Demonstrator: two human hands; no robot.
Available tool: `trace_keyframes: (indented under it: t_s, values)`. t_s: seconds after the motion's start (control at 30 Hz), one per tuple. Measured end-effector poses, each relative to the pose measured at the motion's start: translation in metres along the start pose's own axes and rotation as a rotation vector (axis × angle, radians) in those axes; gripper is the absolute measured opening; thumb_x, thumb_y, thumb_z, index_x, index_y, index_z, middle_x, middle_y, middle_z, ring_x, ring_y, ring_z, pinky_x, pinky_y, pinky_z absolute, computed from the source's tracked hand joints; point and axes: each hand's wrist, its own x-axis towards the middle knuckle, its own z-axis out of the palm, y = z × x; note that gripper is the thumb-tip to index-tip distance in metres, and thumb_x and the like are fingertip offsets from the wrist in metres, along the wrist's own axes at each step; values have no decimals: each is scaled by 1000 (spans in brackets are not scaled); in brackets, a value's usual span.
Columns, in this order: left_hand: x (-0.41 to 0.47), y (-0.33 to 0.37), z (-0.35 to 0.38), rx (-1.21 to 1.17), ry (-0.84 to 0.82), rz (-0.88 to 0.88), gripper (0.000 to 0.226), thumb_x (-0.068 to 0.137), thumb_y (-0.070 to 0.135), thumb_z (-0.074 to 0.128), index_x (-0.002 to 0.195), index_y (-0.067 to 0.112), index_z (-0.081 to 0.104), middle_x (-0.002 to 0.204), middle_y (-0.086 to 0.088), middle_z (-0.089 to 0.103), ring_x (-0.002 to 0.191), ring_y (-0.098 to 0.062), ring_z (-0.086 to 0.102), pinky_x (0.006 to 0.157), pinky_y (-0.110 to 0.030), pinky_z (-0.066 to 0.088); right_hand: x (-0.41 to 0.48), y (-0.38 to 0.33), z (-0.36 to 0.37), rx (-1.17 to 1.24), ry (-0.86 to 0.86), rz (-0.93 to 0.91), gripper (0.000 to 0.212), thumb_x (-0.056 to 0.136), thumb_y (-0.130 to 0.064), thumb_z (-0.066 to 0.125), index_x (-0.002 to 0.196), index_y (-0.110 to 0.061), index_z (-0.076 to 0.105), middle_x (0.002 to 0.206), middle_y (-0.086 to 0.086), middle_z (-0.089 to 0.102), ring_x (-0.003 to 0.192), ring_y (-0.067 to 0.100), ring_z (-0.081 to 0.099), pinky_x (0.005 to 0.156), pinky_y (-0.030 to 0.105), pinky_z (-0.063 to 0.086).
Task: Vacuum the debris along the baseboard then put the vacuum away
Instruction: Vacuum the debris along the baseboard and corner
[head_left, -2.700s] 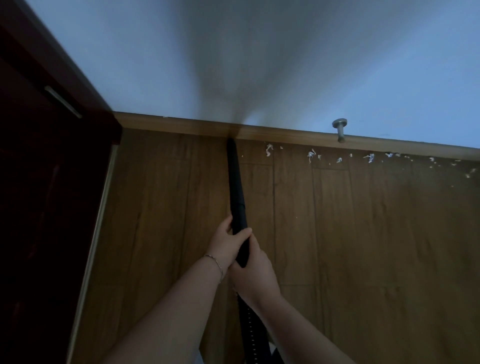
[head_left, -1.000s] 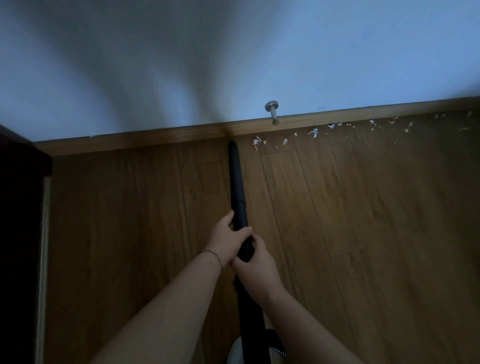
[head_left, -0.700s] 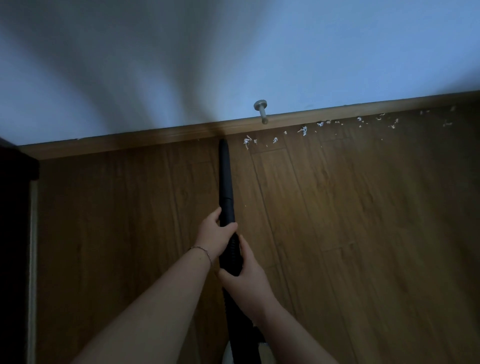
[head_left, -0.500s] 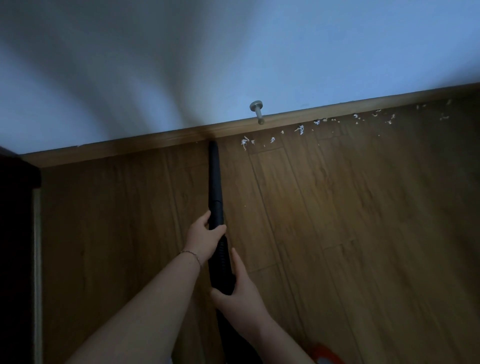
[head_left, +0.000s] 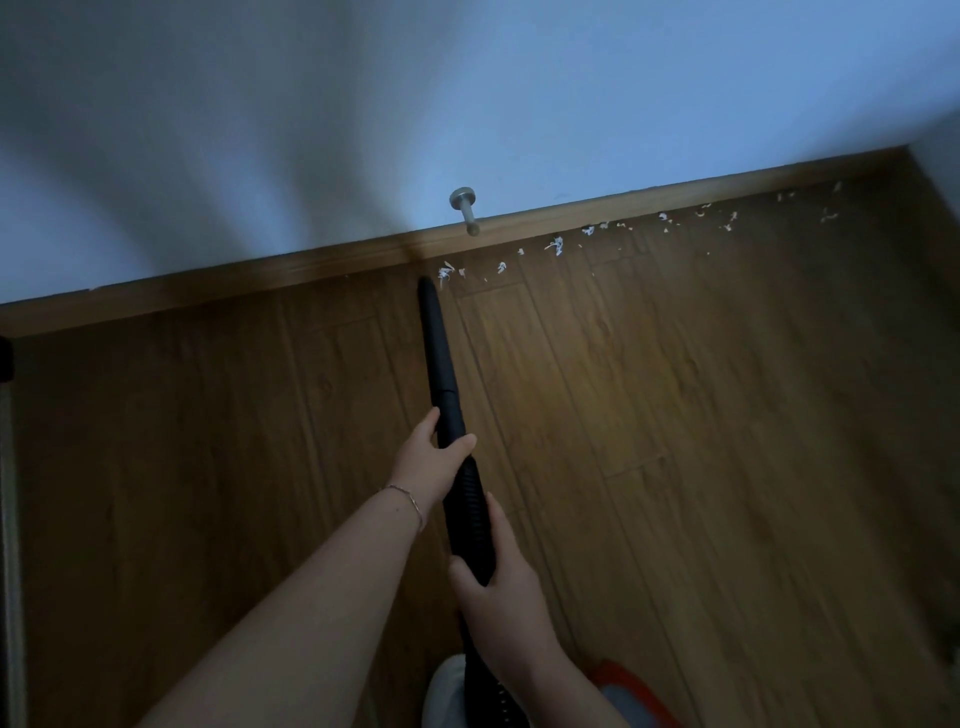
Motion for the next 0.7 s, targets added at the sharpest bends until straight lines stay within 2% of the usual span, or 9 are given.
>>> trace_keyframes:
  t_s: [0.1, 0.23, 0.33, 0.4, 0.53, 0.63, 0.7]
  values:
    - [6, 4, 8, 11, 3, 6, 64, 95, 23, 54, 149, 25, 21, 152, -4, 30, 129, -22, 41, 92, -25, 36, 2, 2, -5, 15, 8, 11, 72, 92, -22, 53, 150, -39, 14, 119, -2, 61, 73, 2, 59, 58, 13, 42]
    - [21, 9, 10, -12, 31, 11, 64, 95, 23, 52, 150, 25, 19, 155, -4, 27, 133, -23, 38, 109, -34, 34, 11, -2, -8, 56, 2, 15, 65, 91, -32, 54, 146, -41, 22, 118, -3, 62, 78, 6, 62, 62, 20, 46]
    - [31, 14, 9, -8, 39, 10, 62, 96, 20, 50, 150, 24, 20, 154, -2, 27, 133, -23, 38, 105, -30, 33, 24, -9, -12, 80, -4, 42, 70, 88, -44, 55, 147, -44, 19, 119, -4, 63, 85, 11, 65, 71, 27, 53]
    - [36, 17, 6, -6, 40, -1, 62, 95, 19, 49, 150, 26, 21, 153, -3, 31, 130, -24, 41, 108, -34, 35, 34, -13, -13, 70, -22, 63, 74, 86, -42, 57, 148, -46, 17, 118, -5, 63, 90, 11, 66, 76, 30, 55]
    - [42, 18, 3, -64, 21, -30, 67, 88, 21, 52, 148, 33, 24, 140, -12, 47, 116, -34, 54, 98, -49, 47, 43, -20, -9, 92, -49, 66, 61, 84, -28, 55, 140, -42, 35, 99, -2, 67, 70, 11, 62, 58, 25, 48]
    - [44, 15, 4, -93, 14, -34, 67, 86, 18, 55, 146, 33, 27, 135, -9, 49, 110, -35, 58, 94, -51, 50, 40, -16, -6, 110, -32, 75, 58, 85, -25, 54, 138, -40, 35, 105, 0, 66, 66, 9, 60, 56, 24, 46]
    - [44, 12, 6, -88, 3, -23, 67, 88, 18, 58, 146, 30, 27, 141, -6, 43, 114, -32, 56, 97, -48, 48, 38, -12, -7, 111, -6, 80, 58, 83, -26, 54, 137, -39, 36, 107, 2, 66, 64, 8, 59, 55, 24, 45]
